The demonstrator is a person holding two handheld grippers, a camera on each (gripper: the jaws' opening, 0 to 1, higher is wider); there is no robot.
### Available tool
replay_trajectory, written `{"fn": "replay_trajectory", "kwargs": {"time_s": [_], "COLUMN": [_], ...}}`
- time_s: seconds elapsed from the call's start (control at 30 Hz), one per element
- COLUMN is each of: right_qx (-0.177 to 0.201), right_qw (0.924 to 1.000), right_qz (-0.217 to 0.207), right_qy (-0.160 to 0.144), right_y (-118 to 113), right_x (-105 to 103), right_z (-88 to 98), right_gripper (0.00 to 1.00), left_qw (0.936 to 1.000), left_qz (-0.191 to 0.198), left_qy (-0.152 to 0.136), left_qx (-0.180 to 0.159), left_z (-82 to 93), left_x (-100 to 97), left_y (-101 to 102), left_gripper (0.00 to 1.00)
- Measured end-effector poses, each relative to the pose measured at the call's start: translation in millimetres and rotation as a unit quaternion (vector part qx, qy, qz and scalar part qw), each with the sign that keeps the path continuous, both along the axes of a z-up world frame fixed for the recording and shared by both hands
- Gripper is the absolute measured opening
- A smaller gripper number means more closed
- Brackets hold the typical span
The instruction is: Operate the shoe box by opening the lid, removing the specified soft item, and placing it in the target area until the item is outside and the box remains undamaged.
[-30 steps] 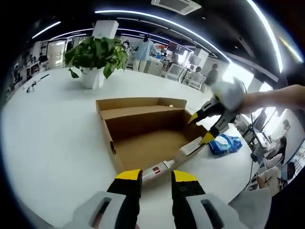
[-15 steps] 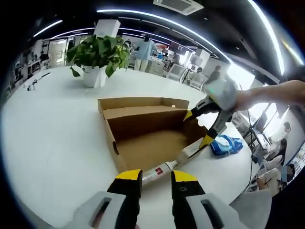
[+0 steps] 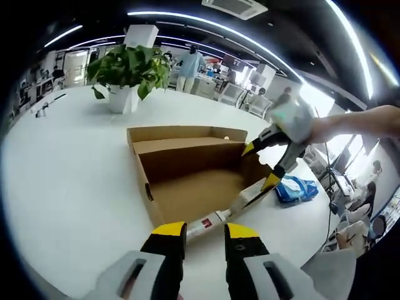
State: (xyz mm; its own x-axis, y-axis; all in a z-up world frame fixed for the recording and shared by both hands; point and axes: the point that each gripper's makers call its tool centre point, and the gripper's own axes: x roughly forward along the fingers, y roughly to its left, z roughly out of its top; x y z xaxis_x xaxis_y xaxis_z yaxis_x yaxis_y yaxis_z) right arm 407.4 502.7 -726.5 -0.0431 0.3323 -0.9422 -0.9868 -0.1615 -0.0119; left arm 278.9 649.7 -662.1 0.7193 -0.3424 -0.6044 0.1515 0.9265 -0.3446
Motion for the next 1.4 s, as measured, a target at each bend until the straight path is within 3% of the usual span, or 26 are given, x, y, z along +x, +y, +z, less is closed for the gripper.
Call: {"fn": "replay_trajectory", "kwargs": {"time_s": [0.4, 0.5, 0.7, 0.83, 1.0, 1.17, 1.2, 1.27, 1.4], "right_qx": [0.0, 0.011, -0.003, -0.028, -0.041, -0.075, -0.078, -0.072, -0.072], "right_qw": [0.9999, 0.9998, 0.9994, 0.9968, 0.9961, 0.9946, 0.9958, 0.9969, 0.9967], "right_qz": [0.017, 0.013, 0.035, 0.072, 0.073, 0.062, 0.045, 0.03, 0.037], "right_qy": [-0.003, 0.014, 0.004, -0.021, -0.028, -0.036, -0.013, -0.009, -0.007], "right_y": [13.2, 18.0, 22.5, 22.7, 22.8, 7.6, 5.3, 5.1, 0.3], "right_x": [-6.0, -12.6, -19.0, -23.4, -25.3, -24.8, -31.9, -29.9, -33.0], "right_z": [-1.3, 0.7, -8.2, -19.0, -29.7, -48.0, -47.0, -45.4, -44.2], "right_gripper": [0.59, 0.55, 0.51, 0.5, 0.43, 0.31, 0.26, 0.19, 0.18], "left_qw": [1.0, 1.0, 1.0, 1.0, 1.0, 1.0, 1.0, 1.0, 1.0], "left_qz": [-0.005, -0.004, -0.004, -0.003, 0.0, 0.004, 0.004, 0.006, 0.005], "left_qy": [0.001, 0.001, 0.0, 0.0, 0.0, 0.001, 0.001, 0.001, 0.001], "left_qx": [0.0, -0.001, -0.002, -0.001, -0.002, -0.004, -0.004, -0.004, -0.005], "left_z": [-1.0, -1.0, -1.0, -0.5, -0.6, -1.8, -1.9, -2.1, -2.1], "left_x": [2.6, 2.9, 4.2, 4.7, 3.6, 1.3, 1.1, 0.5, 1.1], "left_y": [-4.3, -3.9, -3.6, -2.1, 0.7, 3.3, 4.0, 5.2, 4.7], "left_gripper": [0.24, 0.24, 0.24, 0.24, 0.24, 0.24, 0.24, 0.24, 0.24]}}
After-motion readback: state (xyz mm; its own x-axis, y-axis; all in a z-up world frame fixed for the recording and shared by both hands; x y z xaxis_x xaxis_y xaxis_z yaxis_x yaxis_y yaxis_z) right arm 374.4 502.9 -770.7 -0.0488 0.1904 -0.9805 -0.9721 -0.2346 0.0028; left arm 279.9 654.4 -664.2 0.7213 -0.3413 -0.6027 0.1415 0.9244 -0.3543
